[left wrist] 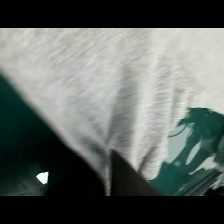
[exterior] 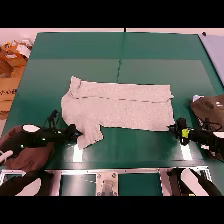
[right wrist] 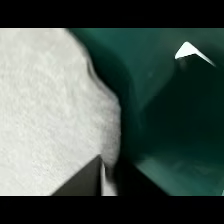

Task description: Fold the shirts.

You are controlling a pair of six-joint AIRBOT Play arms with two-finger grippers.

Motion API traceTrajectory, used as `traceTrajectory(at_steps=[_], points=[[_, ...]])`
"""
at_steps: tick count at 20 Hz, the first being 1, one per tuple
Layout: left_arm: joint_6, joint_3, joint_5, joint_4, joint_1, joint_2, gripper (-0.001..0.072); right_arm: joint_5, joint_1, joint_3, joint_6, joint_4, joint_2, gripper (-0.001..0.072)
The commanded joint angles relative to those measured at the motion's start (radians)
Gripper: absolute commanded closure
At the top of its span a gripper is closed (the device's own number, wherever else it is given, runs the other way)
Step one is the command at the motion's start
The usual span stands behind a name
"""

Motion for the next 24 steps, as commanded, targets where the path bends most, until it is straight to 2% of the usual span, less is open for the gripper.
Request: traceTrajectory(at_steps=[1,3,6,8,11,14,18,21,24], points=[[0.090,0.051,-0.006,-0.052,-0.036,-0.024,0.0685,0.014,0.000,0.003,-0.050,0.019,0.001,0.0697],[0.017,0.123,-0.132,0.116,0.006,-0.002,0.0686,0.085,-0.011,0.034,-0.102,-0.021,0.001,0.0698],[-0.156,0.216,-0.322,0.409,0.022,0.101,0.0686,0.266,-0.072,0.159,-0.086,-0.165,0.002,0.0698],[-0.226,0.253,-0.427,0.492,0.022,0.201,0.0686,0.383,-0.110,0.259,-0.035,-0.273,0.002,0.0698],[-0.296,0.286,-0.511,0.512,0.022,0.327,0.0686,0.488,-0.115,0.343,0.060,-0.409,0.002,0.0697],[-0.301,0.341,-0.529,0.496,0.022,0.348,0.0686,0.524,-0.114,0.350,0.063,-0.386,0.002,0.0697],[-0.284,0.475,-0.415,0.490,0.022,0.317,0.0686,0.527,-0.089,0.443,0.056,-0.277,0.001,0.0697],[-0.260,0.581,-0.369,0.491,0.022,0.208,0.0686,0.438,-0.010,0.518,0.064,-0.238,-0.008,0.0697],[-0.221,0.689,-0.318,0.484,0.021,0.064,0.0686,0.345,0.055,0.588,0.066,-0.194,-0.104,0.0697]])
